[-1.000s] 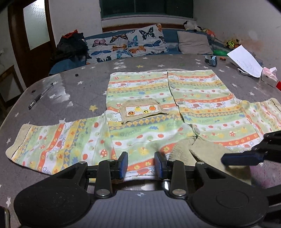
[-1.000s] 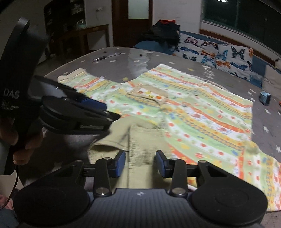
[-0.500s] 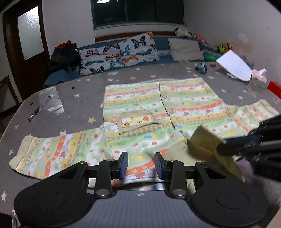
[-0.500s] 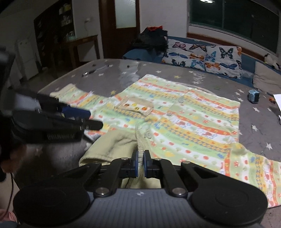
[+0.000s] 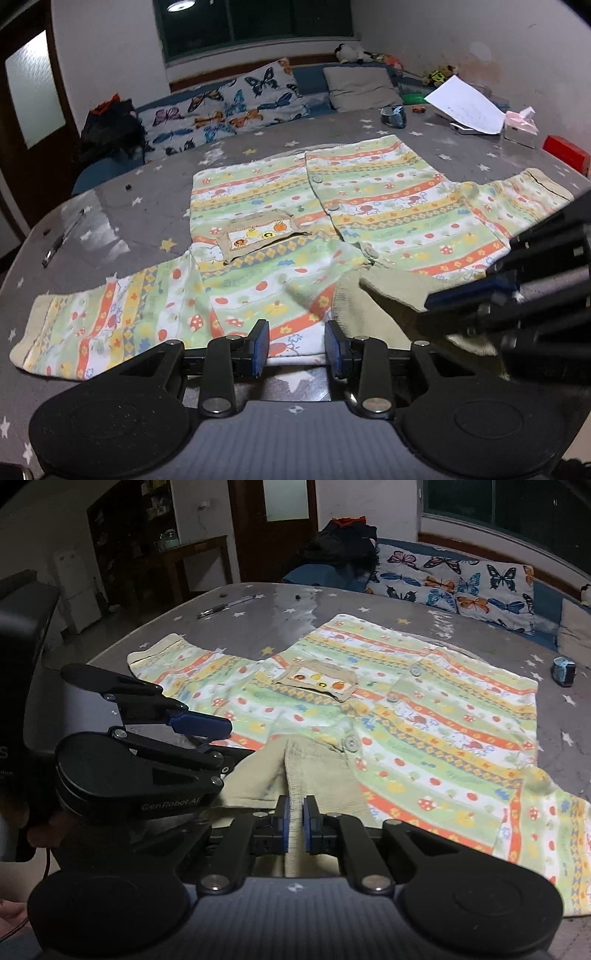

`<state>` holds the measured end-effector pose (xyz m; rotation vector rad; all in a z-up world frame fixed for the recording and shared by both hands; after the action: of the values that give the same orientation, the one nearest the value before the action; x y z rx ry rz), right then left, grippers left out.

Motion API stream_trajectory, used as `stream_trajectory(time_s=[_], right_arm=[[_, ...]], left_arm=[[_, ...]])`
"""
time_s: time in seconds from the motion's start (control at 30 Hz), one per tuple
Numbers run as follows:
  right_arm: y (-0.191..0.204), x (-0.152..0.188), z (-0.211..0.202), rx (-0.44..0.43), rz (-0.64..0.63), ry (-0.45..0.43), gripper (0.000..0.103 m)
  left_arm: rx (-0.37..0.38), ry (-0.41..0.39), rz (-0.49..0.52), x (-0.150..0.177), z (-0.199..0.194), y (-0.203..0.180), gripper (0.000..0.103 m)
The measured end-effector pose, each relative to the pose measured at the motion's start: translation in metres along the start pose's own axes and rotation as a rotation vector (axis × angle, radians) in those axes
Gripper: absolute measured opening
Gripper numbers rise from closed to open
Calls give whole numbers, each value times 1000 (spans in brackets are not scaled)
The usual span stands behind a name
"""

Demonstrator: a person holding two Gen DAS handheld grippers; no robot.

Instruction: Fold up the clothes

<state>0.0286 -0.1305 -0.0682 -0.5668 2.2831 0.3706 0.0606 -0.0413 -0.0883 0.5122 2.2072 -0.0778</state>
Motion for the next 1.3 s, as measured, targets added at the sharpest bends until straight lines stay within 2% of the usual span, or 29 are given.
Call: stream_trajectory(time_s=[0.13, 0.27, 0.33, 0.53, 0.7, 0.77, 0.87, 1.03, 1.23, 1.3], right_arm=[[-7, -13, -8, 9, 39, -46, 10], [-13, -22, 4, 10, 67, -45, 11], [-10, -16, 18, 7, 67, -15, 11], [2, -3, 24, 23, -3, 3, 11], [-15, 2, -2, 71, 29, -30, 12], [-30, 6, -17, 99, 68, -46, 14], [-58, 15, -35, 170, 117, -70, 22], [-138, 44, -70, 362, 265, -104, 36], [-249, 87, -109, 602, 503, -138, 39], [-274, 98, -116, 649, 558, -139, 39]], left_arm=[[14, -8, -10, -1, -3, 2, 36], [-1, -19, -36, -6, -5, 10, 36], [-2, -32, -57, -11, -8, 15, 36], [7, -55, -59, -26, -8, 14, 36], [41, -44, -52, -25, 8, -2, 36], [48, -30, -43, -19, 14, -9, 36], [35, -22, -16, -10, 19, -12, 36], [39, -31, -71, -12, 11, -5, 36], [24, -59, -156, -17, -4, 3, 39], [17, -58, -170, -17, -6, 4, 39]])
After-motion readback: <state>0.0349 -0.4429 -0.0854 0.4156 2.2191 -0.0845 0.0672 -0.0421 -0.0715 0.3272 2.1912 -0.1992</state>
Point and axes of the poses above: each gripper's, at about its wrist camera, not at the fingertips, and z roughly the way its jaws point, y to its left, x to its underside, the point moved 10 cm from there along z, roughly the way its jaws point, and after that the axes turned 4 degrees about -y, right-handed, at the moved point
